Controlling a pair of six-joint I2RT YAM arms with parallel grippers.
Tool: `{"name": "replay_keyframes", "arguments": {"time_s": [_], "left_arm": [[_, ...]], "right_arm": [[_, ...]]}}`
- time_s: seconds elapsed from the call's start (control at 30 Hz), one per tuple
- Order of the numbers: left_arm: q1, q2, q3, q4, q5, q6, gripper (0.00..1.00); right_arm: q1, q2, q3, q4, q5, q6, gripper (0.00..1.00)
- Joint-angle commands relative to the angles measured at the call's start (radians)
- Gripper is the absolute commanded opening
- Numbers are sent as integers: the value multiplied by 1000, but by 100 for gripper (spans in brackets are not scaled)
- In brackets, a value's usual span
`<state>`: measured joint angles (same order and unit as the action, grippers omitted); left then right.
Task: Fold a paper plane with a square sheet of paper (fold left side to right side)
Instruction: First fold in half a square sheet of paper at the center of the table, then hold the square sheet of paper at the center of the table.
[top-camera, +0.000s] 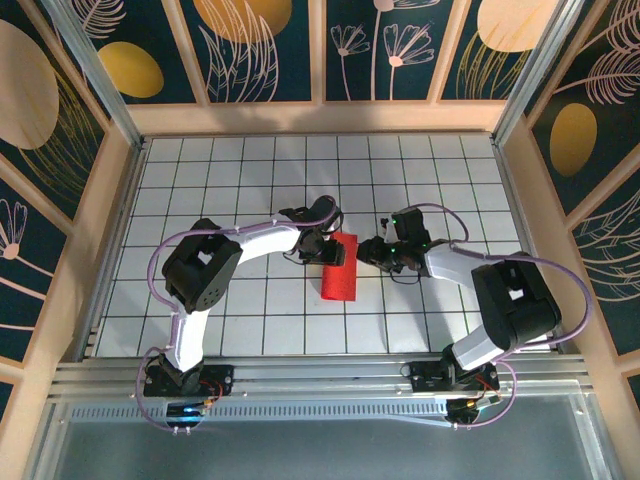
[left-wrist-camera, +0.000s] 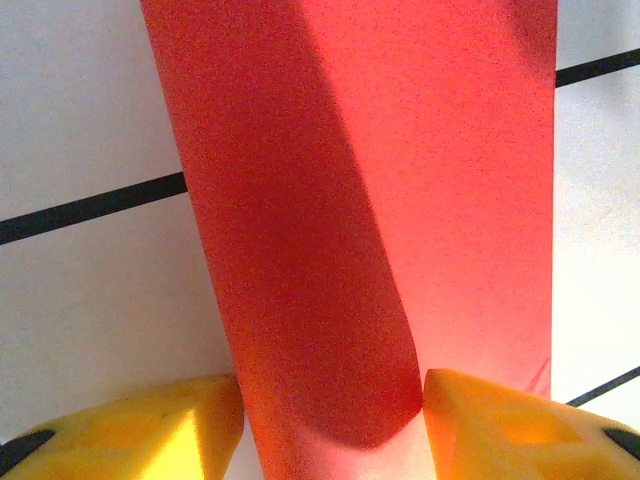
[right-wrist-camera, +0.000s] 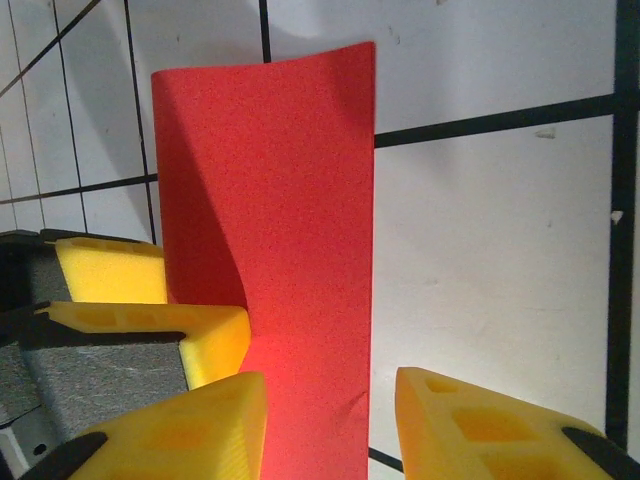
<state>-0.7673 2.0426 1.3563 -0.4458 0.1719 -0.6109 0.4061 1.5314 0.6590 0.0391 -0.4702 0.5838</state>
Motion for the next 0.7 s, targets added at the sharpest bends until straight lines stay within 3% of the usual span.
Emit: {"name": "replay_keyframes", "arguments": {"time_s": [0.0,0.3,0.67], "left_arm": [[-24,137,-45,19,10,-2,54],[-26,141,-37,11,6,2,54],[-27,143,-36,10,2,6,54]], "right_arm": [[18,23,16,35,-28,17,34],[55,96,52,50,-51,29,5],[78,167,63,18,-17,9,2]]}}
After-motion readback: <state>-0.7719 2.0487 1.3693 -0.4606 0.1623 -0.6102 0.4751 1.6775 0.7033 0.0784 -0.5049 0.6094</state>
